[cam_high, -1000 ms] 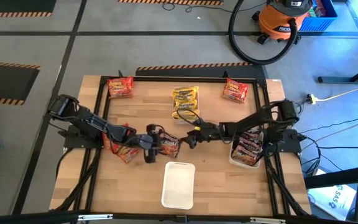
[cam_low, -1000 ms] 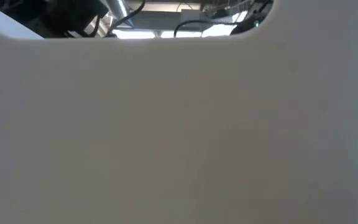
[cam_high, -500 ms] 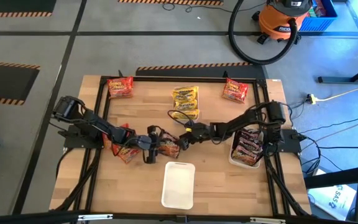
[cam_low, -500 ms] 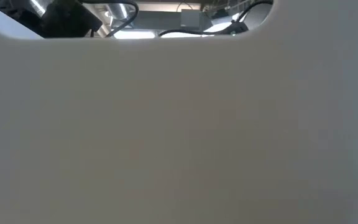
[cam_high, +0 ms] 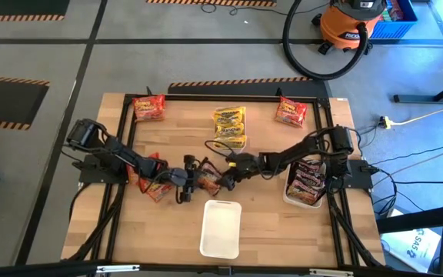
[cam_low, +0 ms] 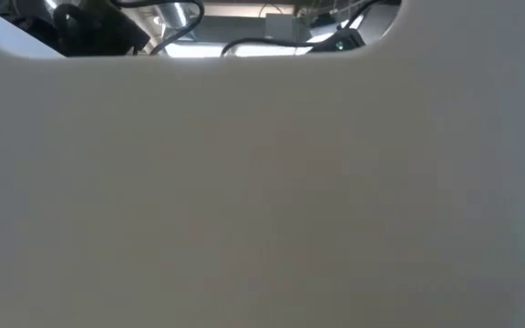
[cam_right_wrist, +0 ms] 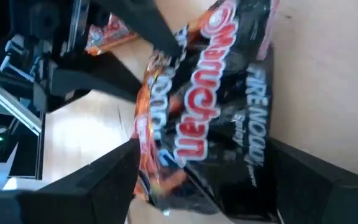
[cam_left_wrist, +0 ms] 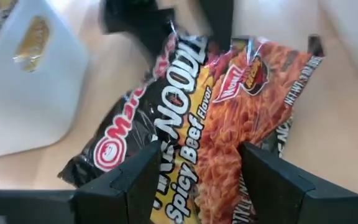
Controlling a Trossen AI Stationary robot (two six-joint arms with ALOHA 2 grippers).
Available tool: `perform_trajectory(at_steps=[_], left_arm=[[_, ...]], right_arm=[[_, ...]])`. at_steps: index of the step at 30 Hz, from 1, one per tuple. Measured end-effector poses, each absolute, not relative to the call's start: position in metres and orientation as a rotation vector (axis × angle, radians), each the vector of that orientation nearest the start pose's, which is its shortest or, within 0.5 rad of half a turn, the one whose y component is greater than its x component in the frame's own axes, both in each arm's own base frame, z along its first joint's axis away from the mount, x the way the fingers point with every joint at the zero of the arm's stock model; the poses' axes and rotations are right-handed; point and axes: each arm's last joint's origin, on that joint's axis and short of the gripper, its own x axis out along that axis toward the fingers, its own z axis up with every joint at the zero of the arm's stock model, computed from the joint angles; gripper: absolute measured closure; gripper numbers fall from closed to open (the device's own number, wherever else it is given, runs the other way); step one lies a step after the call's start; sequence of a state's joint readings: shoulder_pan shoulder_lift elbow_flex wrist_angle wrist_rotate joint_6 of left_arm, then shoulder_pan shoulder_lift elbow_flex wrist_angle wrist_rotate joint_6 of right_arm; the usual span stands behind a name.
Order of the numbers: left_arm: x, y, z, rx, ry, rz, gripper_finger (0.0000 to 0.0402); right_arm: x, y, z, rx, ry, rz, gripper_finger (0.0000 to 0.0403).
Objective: Sort Maruchan noodles
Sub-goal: Put the black noodle pack into the right white bin
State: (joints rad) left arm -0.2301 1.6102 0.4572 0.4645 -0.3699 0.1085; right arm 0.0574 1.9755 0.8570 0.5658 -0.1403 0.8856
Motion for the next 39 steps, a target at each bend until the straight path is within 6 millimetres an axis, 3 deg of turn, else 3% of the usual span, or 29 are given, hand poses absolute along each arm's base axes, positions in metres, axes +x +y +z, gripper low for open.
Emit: perform_trajectory(at_steps=[7, 13, 19, 28, 33, 39], left_arm=[[0.262, -0.053, 0.131, 0.319, 0.599, 0.147, 0.0190], [0.251, -0.067, 0.142, 0.213, 0.640, 0.118, 0.0190], [0.239, -0.071, 0.132, 0.114, 0.759, 0.163, 0.0190], [0.240, -0.071, 0.121, 0.074, 0.784, 0.228, 0.0190], [0.240, -0.070, 0.122, 0.090, 0.772, 0.253, 0.0190], [0.240, -0.062, 0.120, 0.099, 0.804, 0.288, 0.0190]], right_arm=[[0.365, 0.022, 0.105, 0.901, 0.634, -0.026, 0.0100], [0.361, 0.013, 0.119, 0.872, 0.641, -0.060, 0.0100], [0.349, -0.001, 0.128, 0.835, 0.722, -0.144, 0.0100], [0.353, -0.010, 0.129, 0.740, 0.555, -0.396, 0.0100], [0.360, 0.006, 0.114, 0.768, 0.552, -0.315, 0.0100], [0.359, 0.030, 0.112, 0.780, 0.617, -0.165, 0.0100]])
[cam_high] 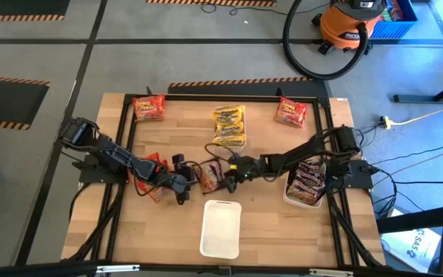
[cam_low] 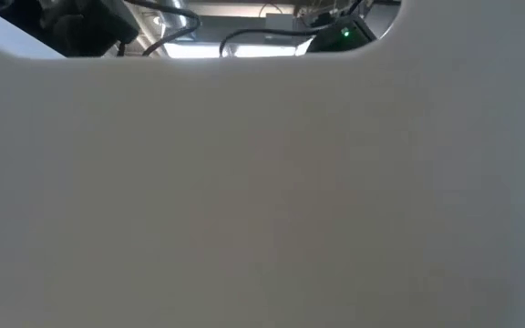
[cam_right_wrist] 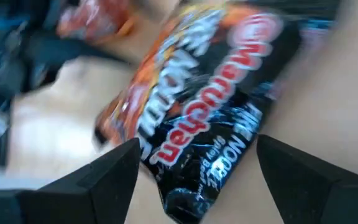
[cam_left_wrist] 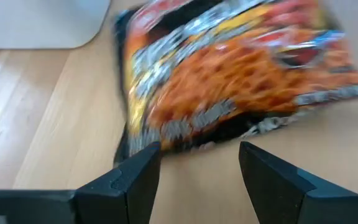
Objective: Sort Maruchan noodles
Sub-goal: Put the black noodle pack into the right white bin
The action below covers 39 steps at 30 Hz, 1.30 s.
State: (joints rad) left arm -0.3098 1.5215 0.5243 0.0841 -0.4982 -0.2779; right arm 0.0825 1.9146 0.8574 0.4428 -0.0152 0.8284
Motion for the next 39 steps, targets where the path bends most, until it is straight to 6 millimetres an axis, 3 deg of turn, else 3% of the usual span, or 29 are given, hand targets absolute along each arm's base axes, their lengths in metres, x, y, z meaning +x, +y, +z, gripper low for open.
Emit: perform_trajectory(at_steps=[3, 6, 11, 21, 31, 39], left_arm=[[0.241, -0.058, 0.120, 0.091, 0.807, 0.303, 0.0190], [0.242, -0.056, 0.121, 0.074, 0.803, 0.295, 0.0190], [0.245, -0.059, 0.122, 0.038, 0.783, 0.242, 0.0190], [0.255, -0.064, 0.133, -0.127, 0.638, 0.185, 0.0190], [0.259, -0.064, 0.092, -0.099, 0.757, 0.274, 0.0190], [0.261, -0.066, 0.090, -0.084, 0.740, 0.271, 0.0190]], right_arm=[[0.358, 0.036, 0.114, 0.800, 0.654, -0.109, 0.0100], [0.353, 0.032, 0.114, 0.826, 0.701, -0.166, 0.0100], [0.351, 0.023, 0.129, 0.850, 0.668, -0.207, 0.0100], [0.353, 0.011, 0.131, 0.873, 0.619, -0.257, 0.0100], [0.358, 0.008, 0.127, 0.851, 0.560, -0.265, 0.0100], [0.364, 0.009, 0.130, 0.869, 0.481, -0.198, 0.0100]])
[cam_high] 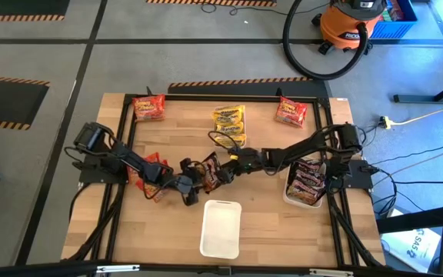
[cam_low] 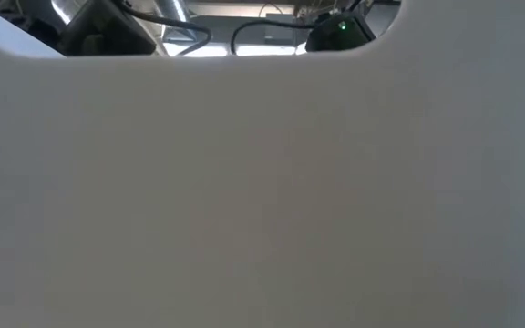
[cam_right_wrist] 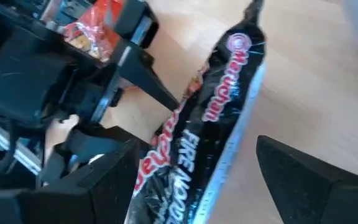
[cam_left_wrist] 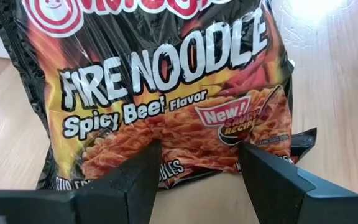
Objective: Sort Maruchan noodles
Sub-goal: Put the black noodle pack into the right white bin
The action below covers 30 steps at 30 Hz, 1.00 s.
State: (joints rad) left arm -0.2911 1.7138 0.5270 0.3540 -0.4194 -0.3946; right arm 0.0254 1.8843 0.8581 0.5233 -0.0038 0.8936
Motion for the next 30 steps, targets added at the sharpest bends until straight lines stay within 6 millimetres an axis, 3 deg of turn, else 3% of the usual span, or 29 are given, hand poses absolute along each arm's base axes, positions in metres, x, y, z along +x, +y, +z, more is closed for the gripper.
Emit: perform_trajectory(at_steps=[4, 8, 17, 23, 30], left_arm=[[0.261, -0.066, 0.091, -0.077, 0.734, 0.264, 0.0190], [0.261, -0.066, 0.091, -0.076, 0.731, 0.266, 0.0190], [0.262, -0.066, 0.092, -0.067, 0.714, 0.258, 0.0190], [0.263, -0.066, 0.092, -0.068, 0.711, 0.257, 0.0190], [0.263, -0.066, 0.092, -0.061, 0.709, 0.256, 0.0190]], right_arm=[[0.366, 0.010, 0.132, 0.891, 0.457, -0.168, 0.0100], [0.366, 0.010, 0.120, 0.911, 0.488, -0.207, 0.0100], [0.404, 0.012, 0.111, 0.921, 0.546, -0.168, 0.0100], [0.413, 0.012, 0.114, 0.835, 0.670, -0.232, 0.0102], [0.414, 0.012, 0.116, 0.827, 0.670, -0.227, 0.0166]])
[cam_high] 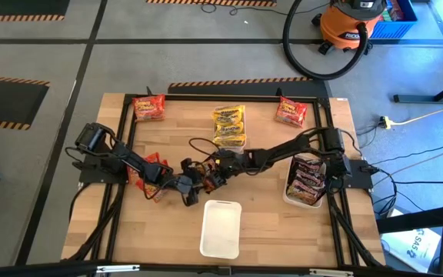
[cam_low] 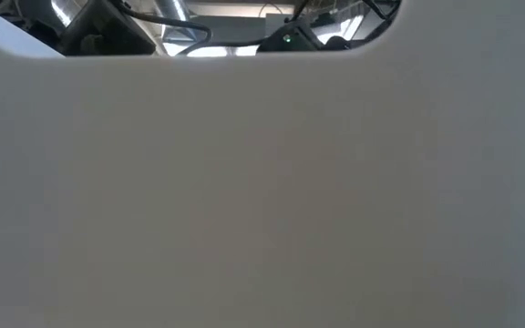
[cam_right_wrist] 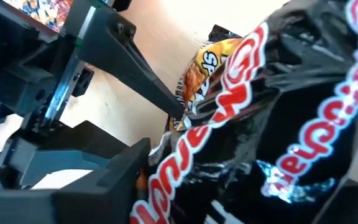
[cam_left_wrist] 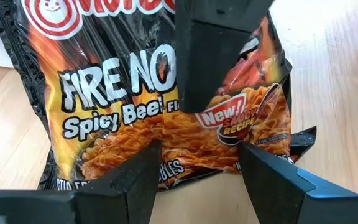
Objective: Sort Maruchan noodles
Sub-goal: Put the black noodle pack into the right white bin
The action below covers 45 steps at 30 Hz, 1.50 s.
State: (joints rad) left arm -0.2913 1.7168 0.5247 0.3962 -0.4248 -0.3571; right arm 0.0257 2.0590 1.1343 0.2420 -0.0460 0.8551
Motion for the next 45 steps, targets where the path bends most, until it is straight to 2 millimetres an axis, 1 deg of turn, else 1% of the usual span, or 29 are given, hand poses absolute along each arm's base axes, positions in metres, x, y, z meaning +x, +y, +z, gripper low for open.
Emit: perform_trajectory(at_steps=[6, 10, 12, 15, 18, 22, 27, 34, 40, 45], left_arm=[[0.262, -0.068, 0.093, -0.038, 0.710, 0.238, 0.0190], [0.258, -0.070, 0.101, -0.009, 0.717, 0.211, 0.0190], [0.255, -0.072, 0.109, 0.002, 0.712, 0.199, 0.0190], [0.250, -0.072, 0.120, 0.003, 0.710, 0.190, 0.0190], [0.246, -0.072, 0.131, 0.003, 0.699, 0.187, 0.0190], [0.241, -0.070, 0.140, -0.001, 0.693, 0.189, 0.0190], [0.242, -0.071, 0.143, -0.029, 0.666, 0.191, 0.0190], [0.243, -0.072, 0.143, -0.073, 0.668, 0.157, 0.0190], [0.244, -0.072, 0.144, -0.078, 0.657, 0.155, 0.0190], [0.244, -0.072, 0.144, -0.100, 0.654, 0.163, 0.0190]], right_arm=[[0.413, 0.012, 0.118, 0.763, 0.682, -0.189, 0.0245], [0.412, 0.012, 0.124, 0.708, 0.687, -0.166, 0.0281], [0.410, 0.012, 0.131, 0.678, 0.693, -0.157, 0.0289], [0.403, 0.012, 0.145, 0.627, 0.718, -0.147, 0.0290], [0.393, 0.012, 0.164, 0.579, 0.749, -0.139, 0.0285], [0.376, 0.016, 0.194, 0.516, 0.778, -0.117, 0.0288], [0.343, 0.025, 0.233, 0.408, 0.835, -0.103, 0.0287], [0.284, 0.045, 0.275, 0.265, 0.947, -0.108, 0.0284], [0.236, 0.061, 0.297, 0.203, 1.039, -0.051, 0.0284], [0.200, 0.070, 0.309, 0.249, 1.121, -0.018, 0.0284]])
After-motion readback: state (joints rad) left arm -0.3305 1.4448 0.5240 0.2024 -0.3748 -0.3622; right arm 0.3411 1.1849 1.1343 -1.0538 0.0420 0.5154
